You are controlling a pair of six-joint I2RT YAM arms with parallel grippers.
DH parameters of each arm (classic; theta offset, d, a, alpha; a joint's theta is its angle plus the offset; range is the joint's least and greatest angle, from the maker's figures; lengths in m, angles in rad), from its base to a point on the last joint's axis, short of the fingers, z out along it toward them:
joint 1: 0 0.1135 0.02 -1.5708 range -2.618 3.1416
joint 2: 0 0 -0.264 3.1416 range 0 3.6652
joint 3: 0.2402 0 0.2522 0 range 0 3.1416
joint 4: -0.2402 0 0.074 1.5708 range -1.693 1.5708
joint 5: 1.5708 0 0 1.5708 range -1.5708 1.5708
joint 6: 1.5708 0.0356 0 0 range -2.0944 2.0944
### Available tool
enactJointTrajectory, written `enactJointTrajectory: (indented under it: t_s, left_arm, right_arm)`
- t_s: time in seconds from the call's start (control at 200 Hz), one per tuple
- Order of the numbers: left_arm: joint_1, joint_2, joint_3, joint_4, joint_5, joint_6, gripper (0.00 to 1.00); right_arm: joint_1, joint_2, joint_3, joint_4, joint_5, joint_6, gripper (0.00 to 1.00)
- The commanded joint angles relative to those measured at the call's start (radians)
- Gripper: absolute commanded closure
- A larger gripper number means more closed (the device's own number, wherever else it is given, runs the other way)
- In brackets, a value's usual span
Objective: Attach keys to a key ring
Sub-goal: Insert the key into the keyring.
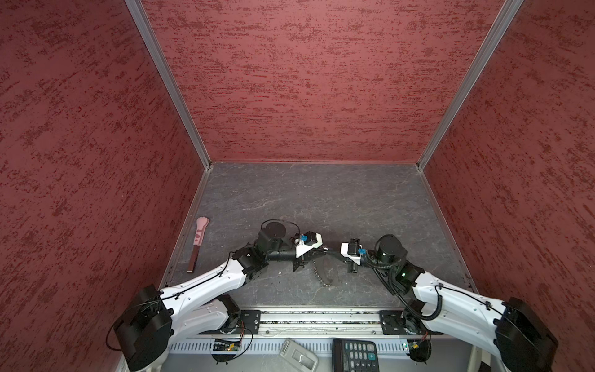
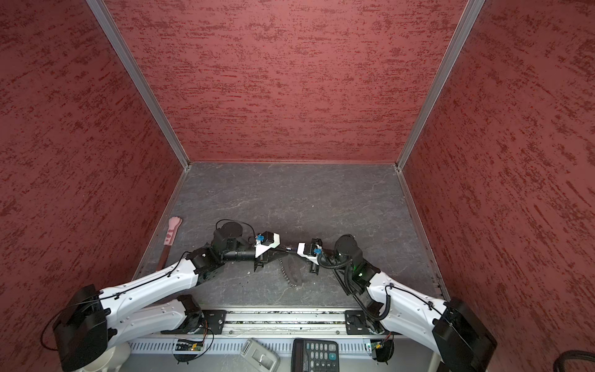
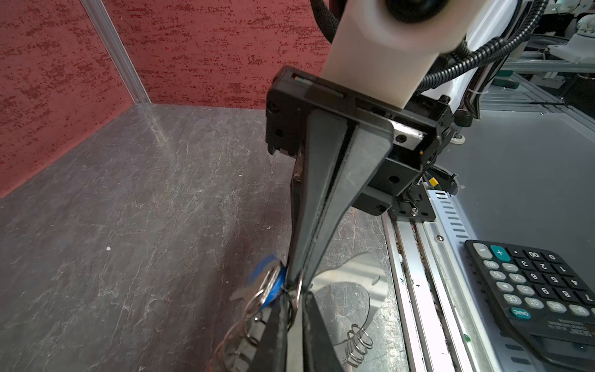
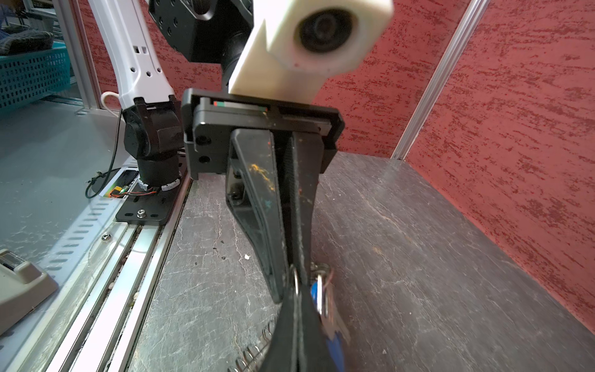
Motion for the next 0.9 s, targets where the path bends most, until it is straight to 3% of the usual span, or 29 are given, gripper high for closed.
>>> enactJointTrajectory:
  t_s: [0.0, 0.261, 0.596, 0.897]
  left_arm:
    - [-0.011, 0.012, 0.019, 0.001, -0.024, 0.009, 0.95]
    - [-0.011, -0.003, 0.007, 0.013, -0.082, 0.011, 1.0]
    - [-0.011, -0.017, 0.02, -0.042, -0.136, 0.059, 1.0]
    - [-0.012, -0.037, 0.017, -0.068, -0.108, 0.086, 1.0]
  right_arm:
    - [0.003, -0.002, 0.051, 0.045, -0.031, -0.015, 1.0]
    - [0.001, -0.014, 0.059, -0.004, -0.019, -0.022, 1.0]
    - [0.001, -0.045, 0.205, -0.413, -0.008, -0.157, 0.89]
    - [0.001, 0.01, 0.3, -0.568, -0.032, -0.211, 0.89]
